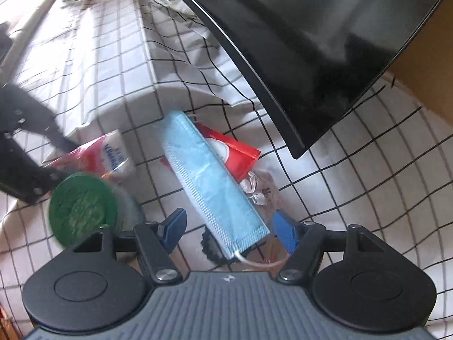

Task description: Organize soft objects

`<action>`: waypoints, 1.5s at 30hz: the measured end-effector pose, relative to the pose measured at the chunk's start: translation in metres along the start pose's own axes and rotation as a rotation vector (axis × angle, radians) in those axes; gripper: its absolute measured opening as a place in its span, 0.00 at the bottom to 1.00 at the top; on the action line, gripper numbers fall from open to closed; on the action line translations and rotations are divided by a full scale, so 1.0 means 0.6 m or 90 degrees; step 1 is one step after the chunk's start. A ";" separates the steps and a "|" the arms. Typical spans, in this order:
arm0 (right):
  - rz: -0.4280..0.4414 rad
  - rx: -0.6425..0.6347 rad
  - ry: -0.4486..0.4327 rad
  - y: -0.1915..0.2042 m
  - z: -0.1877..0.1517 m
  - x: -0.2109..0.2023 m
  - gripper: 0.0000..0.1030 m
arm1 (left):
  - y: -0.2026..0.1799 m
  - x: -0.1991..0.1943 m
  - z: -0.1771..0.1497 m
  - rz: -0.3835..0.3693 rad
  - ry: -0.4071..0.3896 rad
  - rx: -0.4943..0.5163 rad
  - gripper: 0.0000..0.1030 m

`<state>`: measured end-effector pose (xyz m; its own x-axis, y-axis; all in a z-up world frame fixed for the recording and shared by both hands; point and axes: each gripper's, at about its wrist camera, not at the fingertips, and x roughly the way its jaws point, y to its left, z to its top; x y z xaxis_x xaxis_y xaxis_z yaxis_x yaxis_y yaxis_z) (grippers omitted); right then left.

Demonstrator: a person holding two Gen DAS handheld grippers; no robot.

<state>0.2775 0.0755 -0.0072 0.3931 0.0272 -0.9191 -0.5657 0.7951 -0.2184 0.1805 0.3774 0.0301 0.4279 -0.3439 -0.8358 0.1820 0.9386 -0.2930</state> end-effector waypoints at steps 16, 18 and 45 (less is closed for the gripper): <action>0.064 -0.072 -0.042 0.014 0.043 -0.023 0.35 | 0.010 -0.056 -0.012 0.062 -0.101 -0.017 0.23; 0.044 -0.112 -0.037 0.021 0.052 0.004 0.35 | 0.015 -0.061 -0.015 0.066 -0.110 -0.026 0.23; 0.119 0.207 -0.134 -0.029 -0.038 -0.247 0.03 | -0.034 -0.209 -0.023 0.072 -0.220 -0.034 0.23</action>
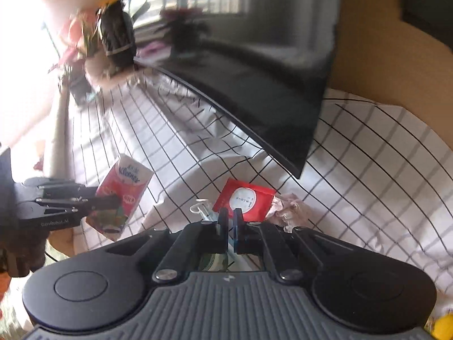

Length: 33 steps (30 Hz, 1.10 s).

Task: Organize soft objects
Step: 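Grasp the blue face mask with the right tool while the left tool holds the Kleenex pack, then lift and carry the Kleenex pack and blue mask over the pink box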

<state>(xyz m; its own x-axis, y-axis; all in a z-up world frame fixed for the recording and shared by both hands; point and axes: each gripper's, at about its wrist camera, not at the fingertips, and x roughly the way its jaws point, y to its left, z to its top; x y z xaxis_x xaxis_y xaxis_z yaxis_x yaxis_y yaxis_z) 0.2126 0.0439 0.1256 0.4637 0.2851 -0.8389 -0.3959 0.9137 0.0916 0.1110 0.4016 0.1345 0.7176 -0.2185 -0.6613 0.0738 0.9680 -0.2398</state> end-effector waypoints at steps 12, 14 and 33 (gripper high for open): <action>-0.051 -0.184 0.160 0.022 -0.056 0.127 0.49 | 0.029 0.030 -0.067 0.026 0.041 -0.094 0.23; -0.038 -0.264 0.206 0.038 -0.069 0.158 0.49 | 0.034 0.042 -0.081 0.021 0.049 -0.104 0.23; 0.015 -0.303 0.355 0.008 -0.053 0.317 0.26 | 0.060 0.124 -0.119 0.001 0.096 -0.123 0.24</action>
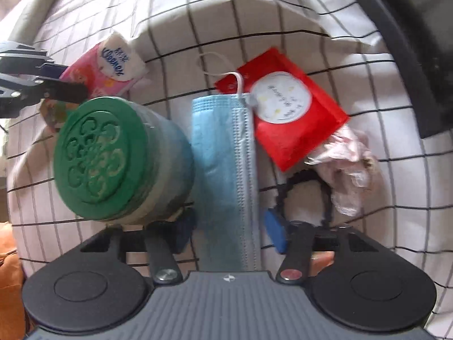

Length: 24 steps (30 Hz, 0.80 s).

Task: Organize soft objects
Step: 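Lift and carry the Kleenex pack and blue mask over the pink box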

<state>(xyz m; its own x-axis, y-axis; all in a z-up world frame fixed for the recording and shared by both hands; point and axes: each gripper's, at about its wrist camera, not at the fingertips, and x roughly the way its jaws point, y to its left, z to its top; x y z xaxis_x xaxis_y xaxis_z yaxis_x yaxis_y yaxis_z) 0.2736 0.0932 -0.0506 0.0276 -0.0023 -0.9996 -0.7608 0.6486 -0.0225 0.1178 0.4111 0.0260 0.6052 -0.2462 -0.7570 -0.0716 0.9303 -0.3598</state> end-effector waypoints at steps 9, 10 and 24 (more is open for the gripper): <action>-0.012 0.191 -0.088 -0.007 -0.057 -0.110 0.05 | -0.015 -0.024 0.018 -0.008 -0.031 0.027 0.23; -0.002 0.219 -0.122 -0.002 -0.068 -0.140 0.05 | -0.020 -0.037 0.023 -0.007 -0.043 0.035 0.23; -0.036 0.415 -0.409 0.027 -0.288 -0.387 0.05 | -0.204 -0.132 0.092 -0.075 -0.124 0.163 0.23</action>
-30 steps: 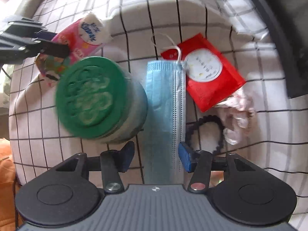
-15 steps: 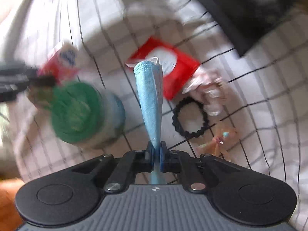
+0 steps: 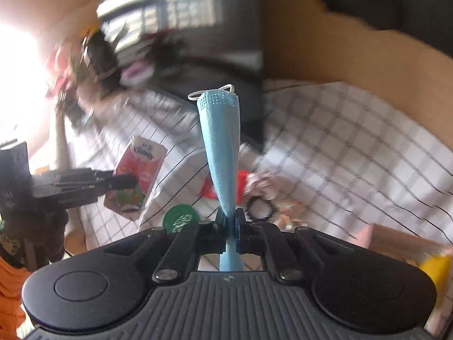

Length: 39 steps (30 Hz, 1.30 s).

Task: Organize soft objects
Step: 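Lift and carry the Kleenex pack and blue mask over the pink box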

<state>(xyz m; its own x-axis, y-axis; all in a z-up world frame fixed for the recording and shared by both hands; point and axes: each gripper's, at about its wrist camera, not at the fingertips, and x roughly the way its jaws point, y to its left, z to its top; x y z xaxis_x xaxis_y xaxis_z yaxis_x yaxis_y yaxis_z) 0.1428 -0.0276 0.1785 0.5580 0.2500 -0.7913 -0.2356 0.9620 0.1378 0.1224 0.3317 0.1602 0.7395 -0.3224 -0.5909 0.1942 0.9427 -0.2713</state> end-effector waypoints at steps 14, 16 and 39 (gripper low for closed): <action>-0.171 0.195 -0.173 -0.218 -0.174 -0.157 0.06 | -0.281 0.143 -0.012 -0.175 0.087 0.017 0.23; -0.172 0.230 -0.182 -0.248 -0.198 -0.155 0.06 | -0.321 0.174 -0.025 -0.187 0.108 0.022 0.23; -0.165 0.227 -0.039 -0.330 -0.278 0.053 0.06 | -0.447 0.315 -0.082 -0.107 0.144 0.076 0.32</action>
<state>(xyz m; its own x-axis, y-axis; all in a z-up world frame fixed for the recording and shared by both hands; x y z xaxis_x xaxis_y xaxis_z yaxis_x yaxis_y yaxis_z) 0.0748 -0.2284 0.0267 0.6112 -0.0082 -0.7915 0.2011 0.9687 0.1452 0.1785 0.0139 0.0835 0.5315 -0.4725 -0.7030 0.3854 0.8740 -0.2961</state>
